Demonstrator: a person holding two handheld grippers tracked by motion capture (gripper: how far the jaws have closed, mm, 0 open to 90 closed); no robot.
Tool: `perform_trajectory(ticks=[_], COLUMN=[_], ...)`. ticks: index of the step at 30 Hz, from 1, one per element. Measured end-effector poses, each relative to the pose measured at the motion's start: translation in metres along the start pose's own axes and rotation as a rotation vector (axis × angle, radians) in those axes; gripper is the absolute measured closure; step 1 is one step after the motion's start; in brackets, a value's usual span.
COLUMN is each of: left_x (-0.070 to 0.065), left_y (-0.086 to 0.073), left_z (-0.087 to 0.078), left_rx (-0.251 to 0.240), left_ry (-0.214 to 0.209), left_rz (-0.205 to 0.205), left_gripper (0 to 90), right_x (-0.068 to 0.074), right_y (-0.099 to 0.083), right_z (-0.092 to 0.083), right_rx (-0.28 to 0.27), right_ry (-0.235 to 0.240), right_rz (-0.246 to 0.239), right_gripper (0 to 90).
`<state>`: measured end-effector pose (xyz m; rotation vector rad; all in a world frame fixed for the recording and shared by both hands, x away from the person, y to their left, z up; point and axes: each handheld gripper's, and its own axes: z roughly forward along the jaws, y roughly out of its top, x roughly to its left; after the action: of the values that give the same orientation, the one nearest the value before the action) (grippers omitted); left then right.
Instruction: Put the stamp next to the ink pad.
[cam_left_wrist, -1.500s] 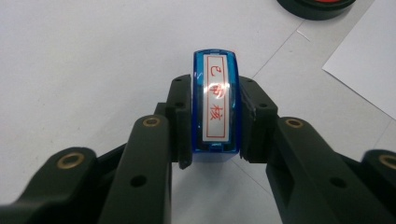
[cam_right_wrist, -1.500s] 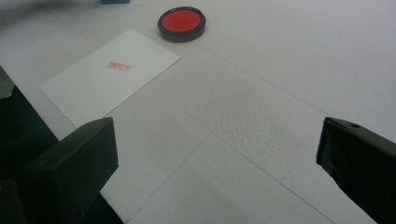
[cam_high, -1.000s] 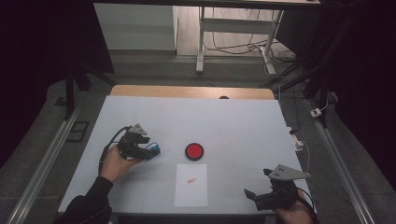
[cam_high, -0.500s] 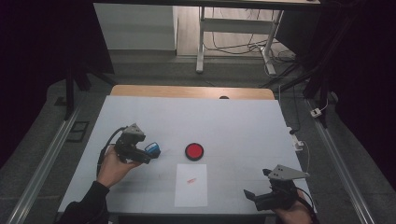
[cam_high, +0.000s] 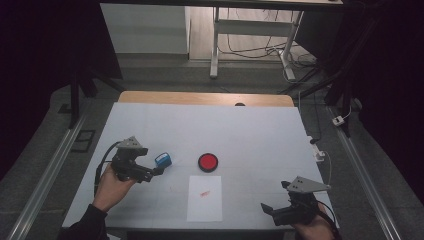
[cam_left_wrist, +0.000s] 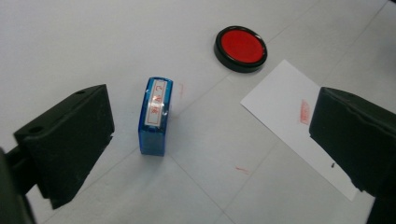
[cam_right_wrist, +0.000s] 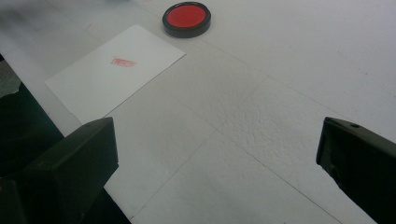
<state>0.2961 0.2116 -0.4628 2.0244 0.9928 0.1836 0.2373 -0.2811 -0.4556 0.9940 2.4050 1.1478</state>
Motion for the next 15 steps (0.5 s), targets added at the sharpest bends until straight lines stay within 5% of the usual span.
perform_trajectory(ticks=[15], left_x=[-0.02], left_y=[-0.024], left_z=[-0.03], left_rx=[-0.06], left_ry=[0.016], left_rz=[0.02], left_gripper=[0.1], right_x=[-0.002], right_y=[0.0], right_z=[-0.001], right_rx=[0.003], right_ry=[-0.014], right_rz=[0.018], right_gripper=[0.0])
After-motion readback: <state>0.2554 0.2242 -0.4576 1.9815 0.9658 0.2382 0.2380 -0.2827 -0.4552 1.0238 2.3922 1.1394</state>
